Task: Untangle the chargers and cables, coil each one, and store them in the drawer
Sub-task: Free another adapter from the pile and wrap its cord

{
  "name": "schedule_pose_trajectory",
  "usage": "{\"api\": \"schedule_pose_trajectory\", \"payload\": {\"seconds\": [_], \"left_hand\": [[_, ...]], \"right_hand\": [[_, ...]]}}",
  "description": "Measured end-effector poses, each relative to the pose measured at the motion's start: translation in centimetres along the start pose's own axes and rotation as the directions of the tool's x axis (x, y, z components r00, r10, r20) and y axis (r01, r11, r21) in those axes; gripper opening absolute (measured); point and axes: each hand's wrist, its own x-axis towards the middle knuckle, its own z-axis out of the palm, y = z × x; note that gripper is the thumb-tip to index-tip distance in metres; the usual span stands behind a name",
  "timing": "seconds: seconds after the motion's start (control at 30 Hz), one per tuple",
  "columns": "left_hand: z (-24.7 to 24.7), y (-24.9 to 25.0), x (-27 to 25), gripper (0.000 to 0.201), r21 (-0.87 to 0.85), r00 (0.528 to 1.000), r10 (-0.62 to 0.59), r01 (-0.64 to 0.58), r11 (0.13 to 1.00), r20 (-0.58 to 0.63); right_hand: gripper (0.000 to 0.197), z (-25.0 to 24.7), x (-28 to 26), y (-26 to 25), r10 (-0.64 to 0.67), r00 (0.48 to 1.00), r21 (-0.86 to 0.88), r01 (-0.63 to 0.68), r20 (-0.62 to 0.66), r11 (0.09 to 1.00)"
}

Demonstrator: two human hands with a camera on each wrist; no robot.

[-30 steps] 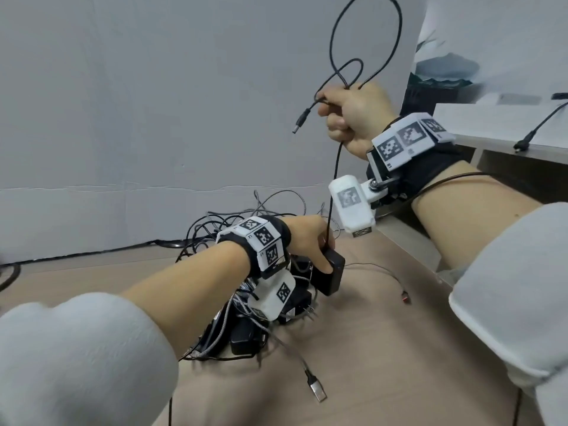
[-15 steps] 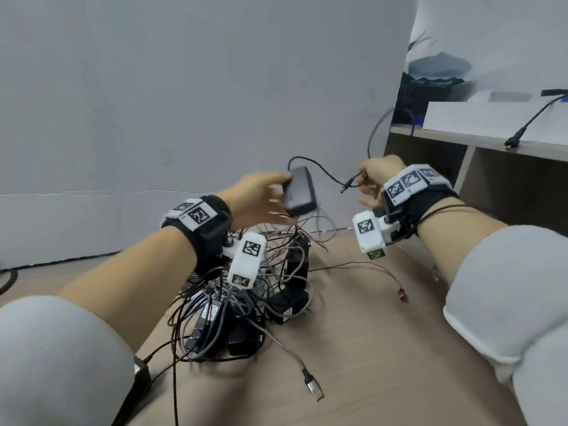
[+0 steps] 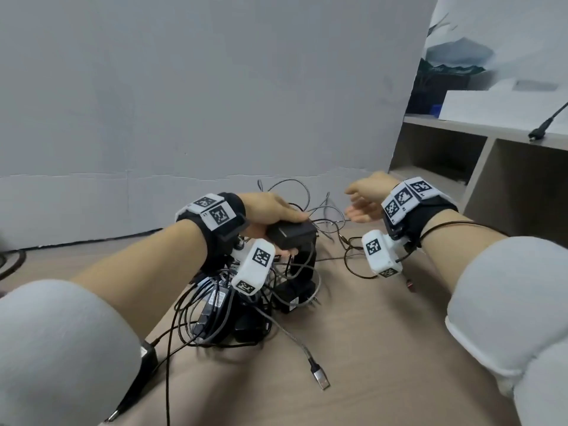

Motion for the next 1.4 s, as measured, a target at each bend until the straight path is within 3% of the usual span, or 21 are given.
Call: {"api": "schedule_pose_trajectory", "payload": {"seconds": [0.1,0.17,0.27,0.43,0.53,0.63,0.7,0.8,0.9,1.03,1.1,1.13,1.17,1.27,1.4], "left_hand": [[-1.6,-3.4,0.6,0.056,0.172,0.996,-0.058,0.070,0.983,-0.071],[-3.4,-5.7,0.8,0.068,0.205,0.986,-0.082,0.111,0.972,-0.145],[-5.5,-7.6,0.1,0.042,0.024,0.973,-0.089,0.097,0.995,-0.213],[-7.2,-7.2,-1.5,0.031,-0.020,0.986,-0.038,0.036,0.999,-0.164],[-7.6,-5.5,-2.8,0.026,-0.040,0.991,0.033,-0.039,0.998,-0.129],[-8.8,-4.6,-4.3,0.039,0.019,0.991,0.083,-0.081,0.997,-0.107],[-9.3,-4.6,-5.0,0.040,-0.011,0.979,0.122,-0.126,0.992,-0.160],[-9.9,-5.1,-5.0,0.046,-0.175,0.924,0.194,-0.261,0.949,-0.329],[-10.1,-5.9,-3.8,0.052,-0.336,0.828,0.161,-0.385,0.860,-0.537],[-9.0,-6.5,-1.9,0.037,-0.584,0.736,0.014,-0.549,0.597,-0.677],[-8.2,-6.5,-1.1,0.034,-0.660,0.720,-0.037,-0.613,0.435,-0.693],[-7.9,-6.6,-0.7,0.034,-0.670,0.714,-0.049,-0.628,0.397,-0.699],[-7.6,-6.7,-0.3,0.034,-0.656,0.702,-0.053,-0.632,0.411,-0.710],[-7.1,-7.4,0.6,0.042,-0.559,0.662,-0.025,-0.611,0.560,-0.749],[-7.2,-8.2,1.1,0.052,-0.528,0.627,0.003,-0.660,0.535,-0.779]], "right_hand": [[0.007,2.2,-1.1,-1.4,-0.188,0.979,-0.079,0.194,0.074,0.978],[0.014,3.9,-1.8,-1.9,-0.336,0.930,-0.192,0.361,0.151,0.913],[0.032,6.7,-2.8,-2.5,-0.424,0.865,-0.294,0.492,0.266,0.819],[0.046,10.6,-3.4,-2.9,-0.477,0.786,-0.308,0.602,0.394,0.737],[0.044,11.8,-3.1,-3.0,-0.509,0.767,-0.305,0.630,0.392,0.714],[0.033,12.2,-2.5,-2.9,-0.531,0.768,-0.284,0.631,0.358,0.722],[0.017,12.2,-2.4,-2.8,-0.536,0.765,-0.256,0.632,0.359,0.731],[0.030,11.8,-2.3,-2.6,-0.538,0.764,-0.202,0.625,0.356,0.754],[0.031,11.3,-1.4,-1.6,-0.545,0.789,-0.163,0.600,0.282,0.784],[0.012,10.9,0.0,-0.3,-0.603,0.798,-0.171,0.593,-0.003,0.787],[0.008,10.9,0.2,0.3,-0.617,0.783,-0.192,0.596,-0.073,0.779],[0.008,10.8,0.2,0.6,-0.626,0.777,-0.218,0.601,-0.069,0.769],[0.008,10.8,0.1,0.8,-0.636,0.770,-0.257,0.604,-0.055,0.754],[0.006,9.8,0.6,1.3,-0.631,0.776,-0.361,0.589,0.003,0.723],[0.018,8.5,0.7,1.2,-0.598,0.799,-0.397,0.571,0.067,0.718]]}}
